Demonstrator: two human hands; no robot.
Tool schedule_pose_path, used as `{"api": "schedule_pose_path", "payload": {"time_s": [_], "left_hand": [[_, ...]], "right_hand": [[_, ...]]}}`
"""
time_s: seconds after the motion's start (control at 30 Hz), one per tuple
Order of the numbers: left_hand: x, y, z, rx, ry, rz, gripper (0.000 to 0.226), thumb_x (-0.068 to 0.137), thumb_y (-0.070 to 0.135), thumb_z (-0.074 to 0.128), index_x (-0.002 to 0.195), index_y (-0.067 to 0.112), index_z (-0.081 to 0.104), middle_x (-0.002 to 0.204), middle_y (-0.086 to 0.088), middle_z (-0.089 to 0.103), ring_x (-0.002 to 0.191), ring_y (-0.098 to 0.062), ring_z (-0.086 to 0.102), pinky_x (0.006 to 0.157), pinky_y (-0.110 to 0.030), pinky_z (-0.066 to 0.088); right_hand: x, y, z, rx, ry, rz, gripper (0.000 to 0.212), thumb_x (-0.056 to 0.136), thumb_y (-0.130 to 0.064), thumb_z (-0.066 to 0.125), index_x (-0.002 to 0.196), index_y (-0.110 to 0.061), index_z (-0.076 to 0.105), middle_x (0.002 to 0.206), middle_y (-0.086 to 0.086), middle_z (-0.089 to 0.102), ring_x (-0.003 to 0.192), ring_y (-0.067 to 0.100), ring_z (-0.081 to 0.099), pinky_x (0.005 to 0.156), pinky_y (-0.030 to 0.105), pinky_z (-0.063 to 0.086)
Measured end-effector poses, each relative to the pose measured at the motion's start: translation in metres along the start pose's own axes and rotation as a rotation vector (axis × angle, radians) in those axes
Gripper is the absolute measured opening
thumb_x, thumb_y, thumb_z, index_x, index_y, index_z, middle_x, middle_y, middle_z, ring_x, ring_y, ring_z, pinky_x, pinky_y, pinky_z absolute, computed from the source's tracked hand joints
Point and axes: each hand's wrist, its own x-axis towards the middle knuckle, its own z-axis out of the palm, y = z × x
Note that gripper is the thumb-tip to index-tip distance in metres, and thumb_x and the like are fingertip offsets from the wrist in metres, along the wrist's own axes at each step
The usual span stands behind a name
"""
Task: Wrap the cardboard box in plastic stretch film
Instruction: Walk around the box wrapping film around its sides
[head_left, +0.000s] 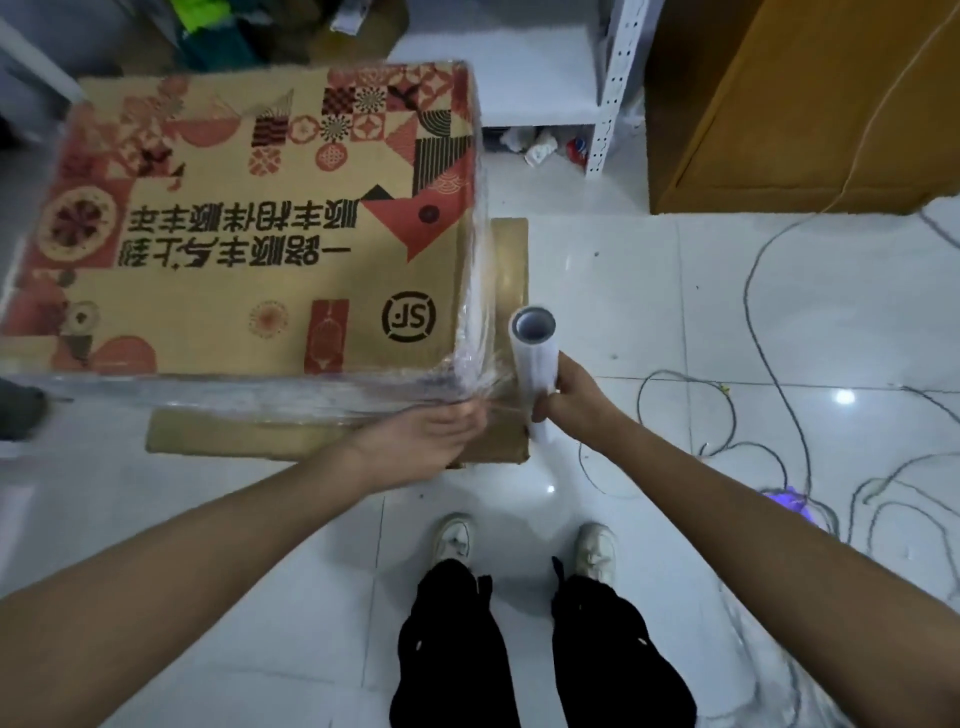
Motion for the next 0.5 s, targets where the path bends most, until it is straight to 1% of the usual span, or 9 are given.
{"api": "schedule_pose_path", "payload": {"time_s": [0.07,0.1,0.13,0.2,0.27,0.37,0.43,0.47,0.5], "left_hand": [[0.003,0.003,-0.009,-0.058,-0.046,-0.069,0.051,0.092,0.020,0.048,0.139,0.002,0.041,0.144,-0.012,0.041,0.135,-0.027,0.034,0.114,-0.039,0.013],[0.005,0.004,-0.013,-0.061,-0.078,-0.083,0.052,0.090,0.022,0.051,0.137,0.002,0.043,0.143,-0.013,0.042,0.134,-0.027,0.035,0.114,-0.041,0.009],[0.007,0.006,-0.016,-0.073,-0.103,-0.107,0.052,0.089,0.023,0.054,0.136,0.003,0.046,0.142,-0.013,0.044,0.133,-0.028,0.036,0.113,-0.043,0.007],[0.011,0.008,-0.022,-0.147,-0.153,-0.162,0.051,0.086,0.027,0.059,0.132,0.006,0.053,0.138,-0.012,0.049,0.130,-0.027,0.040,0.114,-0.044,0.007],[0.016,0.013,-0.028,-0.195,-0.195,-0.191,0.051,0.085,0.030,0.060,0.131,0.008,0.054,0.138,-0.010,0.049,0.131,-0.028,0.039,0.114,-0.046,0.005],[0.020,0.026,-0.031,-0.153,-0.270,-0.223,0.053,0.093,0.028,0.049,0.139,0.004,0.042,0.147,-0.014,0.034,0.138,-0.033,0.025,0.108,-0.052,-0.009],[0.022,0.032,-0.033,-0.149,-0.351,-0.254,0.054,0.094,0.028,0.047,0.141,0.003,0.037,0.150,-0.015,0.028,0.139,-0.035,0.018,0.104,-0.054,-0.015],[0.024,0.033,-0.035,-0.169,-0.378,-0.284,0.054,0.094,0.029,0.047,0.141,0.004,0.038,0.150,-0.015,0.027,0.139,-0.036,0.017,0.104,-0.054,-0.015],[0.026,0.033,-0.038,-0.201,-0.396,-0.321,0.053,0.094,0.028,0.047,0.141,0.004,0.039,0.150,-0.014,0.027,0.139,-0.036,0.016,0.104,-0.053,-0.015]], "right_hand": [[0.000,-0.001,-0.004,-0.009,-0.031,-0.056,0.052,0.071,0.020,0.050,0.113,-0.012,0.051,0.092,-0.014,0.055,0.096,0.014,0.052,0.068,0.006,0.041],[-0.001,0.000,-0.005,-0.017,-0.040,-0.095,0.051,0.073,0.019,0.054,0.118,-0.005,0.050,0.098,-0.011,0.057,0.099,0.015,0.052,0.071,0.002,0.041],[-0.002,0.000,-0.005,-0.021,-0.052,-0.130,0.052,0.075,0.015,0.061,0.123,0.000,0.048,0.106,-0.005,0.058,0.103,0.016,0.053,0.078,0.004,0.042],[-0.004,-0.001,-0.006,-0.018,-0.067,-0.145,0.062,0.073,-0.002,0.077,0.127,-0.002,0.047,0.117,0.002,0.058,0.106,0.013,0.056,0.085,0.014,0.047],[-0.002,-0.002,-0.007,-0.046,-0.046,-0.120,0.064,0.069,-0.012,0.082,0.123,-0.005,0.048,0.116,0.005,0.059,0.103,0.012,0.057,0.084,0.021,0.050],[0.004,-0.001,-0.011,-0.145,-0.036,-0.124,0.058,0.071,-0.010,0.080,0.119,0.000,0.049,0.113,0.014,0.060,0.104,0.023,0.059,0.084,0.031,0.050],[0.006,-0.001,-0.016,-0.189,-0.049,-0.159,0.060,0.070,-0.006,0.078,0.120,-0.001,0.044,0.110,0.012,0.061,0.100,0.024,0.059,0.081,0.036,0.050],[0.007,-0.001,-0.018,-0.207,-0.046,-0.161,0.060,0.070,-0.005,0.077,0.119,-0.003,0.043,0.105,0.009,0.061,0.095,0.022,0.059,0.077,0.036,0.050],[0.007,-0.002,-0.020,-0.218,-0.037,-0.160,0.057,0.069,-0.004,0.077,0.115,-0.007,0.043,0.099,0.005,0.060,0.089,0.020,0.059,0.073,0.032,0.049]]}}
